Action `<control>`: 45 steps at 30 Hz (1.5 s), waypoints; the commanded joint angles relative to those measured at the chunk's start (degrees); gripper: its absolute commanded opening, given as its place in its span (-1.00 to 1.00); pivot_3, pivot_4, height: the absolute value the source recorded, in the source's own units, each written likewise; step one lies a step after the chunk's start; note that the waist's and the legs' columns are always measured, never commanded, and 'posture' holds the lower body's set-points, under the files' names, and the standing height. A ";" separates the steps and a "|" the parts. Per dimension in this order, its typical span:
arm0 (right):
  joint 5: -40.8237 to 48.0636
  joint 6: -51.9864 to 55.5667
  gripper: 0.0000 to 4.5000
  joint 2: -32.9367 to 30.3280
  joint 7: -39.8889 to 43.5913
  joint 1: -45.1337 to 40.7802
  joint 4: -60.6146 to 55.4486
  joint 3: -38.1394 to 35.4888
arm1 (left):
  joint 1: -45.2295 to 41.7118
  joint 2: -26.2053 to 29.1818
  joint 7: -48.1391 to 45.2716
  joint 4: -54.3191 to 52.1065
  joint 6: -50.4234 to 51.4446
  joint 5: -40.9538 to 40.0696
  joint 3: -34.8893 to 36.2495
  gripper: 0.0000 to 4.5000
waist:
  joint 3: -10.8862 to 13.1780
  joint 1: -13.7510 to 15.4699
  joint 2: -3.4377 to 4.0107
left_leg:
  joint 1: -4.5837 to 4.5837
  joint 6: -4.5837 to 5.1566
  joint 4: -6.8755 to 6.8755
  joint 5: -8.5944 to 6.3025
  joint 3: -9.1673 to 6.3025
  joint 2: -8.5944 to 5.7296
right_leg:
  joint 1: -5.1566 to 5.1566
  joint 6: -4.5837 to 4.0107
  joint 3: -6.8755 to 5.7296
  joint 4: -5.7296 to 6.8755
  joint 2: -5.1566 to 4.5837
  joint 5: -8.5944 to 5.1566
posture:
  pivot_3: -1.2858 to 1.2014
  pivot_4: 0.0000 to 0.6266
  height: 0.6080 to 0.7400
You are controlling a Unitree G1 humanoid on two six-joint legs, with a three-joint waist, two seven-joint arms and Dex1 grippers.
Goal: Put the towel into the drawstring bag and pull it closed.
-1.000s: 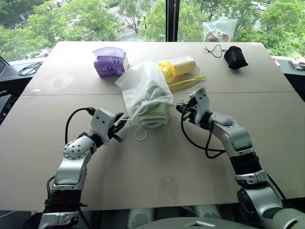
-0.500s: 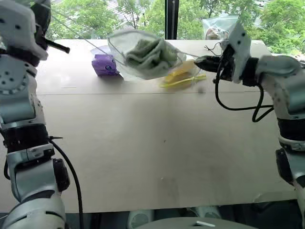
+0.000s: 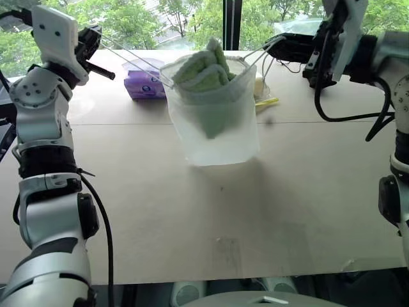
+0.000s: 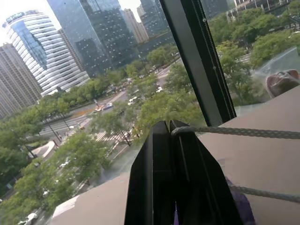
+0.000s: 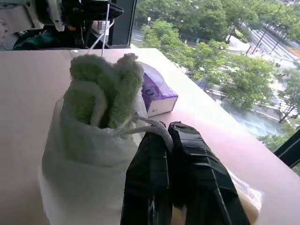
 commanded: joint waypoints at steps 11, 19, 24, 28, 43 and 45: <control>2.46 0.30 -1.00 -7.23 -3.39 15.77 -3.99 -5.15 | 6.58 -1.76 -4.08 -2.74 1.55 -2.42 0.81 -0.99 | 0.01 -0.02 0.13 | 0.22 0.24 0.49 -0.05 0.04 -0.02 | 0.23 0.11 0.05 0.26 0.03 0.23 | 0.03 -0.52 1.00; 0.26 -2.93 -1.00 -12.67 -7.15 14.24 2.53 -11.17 | 0.22 4.19 1.45 9.58 -3.49 0.89 2.22 -0.99 | 0.30 -0.16 0.09 | 0.38 0.48 0.47 -0.16 0.05 0.00 | 0.48 0.44 0.13 -0.07 0.04 0.22 | 0.03 -0.52 1.00; -12.37 -12.41 -1.00 -18.01 -16.55 15.15 15.69 -9.44 | -1.31 7.38 9.94 18.63 -5.86 2.66 3.79 -0.99 | 0.24 0.34 0.09 | 0.24 0.50 0.45 -0.18 0.21 -0.02 | 0.48 0.29 0.03 -0.18 -0.08 0.30 | 0.03 -0.52 1.00; -19.29 -22.34 -1.00 -22.57 -22.83 19.27 26.88 -10.97 | -2.08 10.49 16.03 24.47 -7.05 0.96 6.68 -0.99 | 0.24 0.65 0.08 | 0.27 0.52 0.45 -0.19 0.32 -0.05 | 0.49 0.46 0.03 -0.19 -0.14 0.20 | 0.03 -0.52 1.00; 8.41 -6.72 -1.00 -16.93 -2.30 58.78 -24.91 -9.59 | 30.36 -7.14 -15.75 -31.57 22.83 -20.83 -6.00 -0.99 | 0.07 -0.47 0.25 | 1.16 0.51 0.41 -0.21 0.13 0.06 | 1.24 0.55 0.35 -0.13 -0.05 0.14 | 0.03 -0.52 1.00; 3.08 -10.32 -1.00 -14.19 -6.92 58.36 -23.87 -7.19 | 33.69 -8.17 -14.77 -34.30 23.65 -19.45 -7.29 -0.99 | 0.09 -0.37 0.23 | 1.25 0.50 0.44 -0.20 0.08 0.08 | 1.27 0.54 0.34 -0.08 0.03 0.16 | 0.03 -0.52 1.00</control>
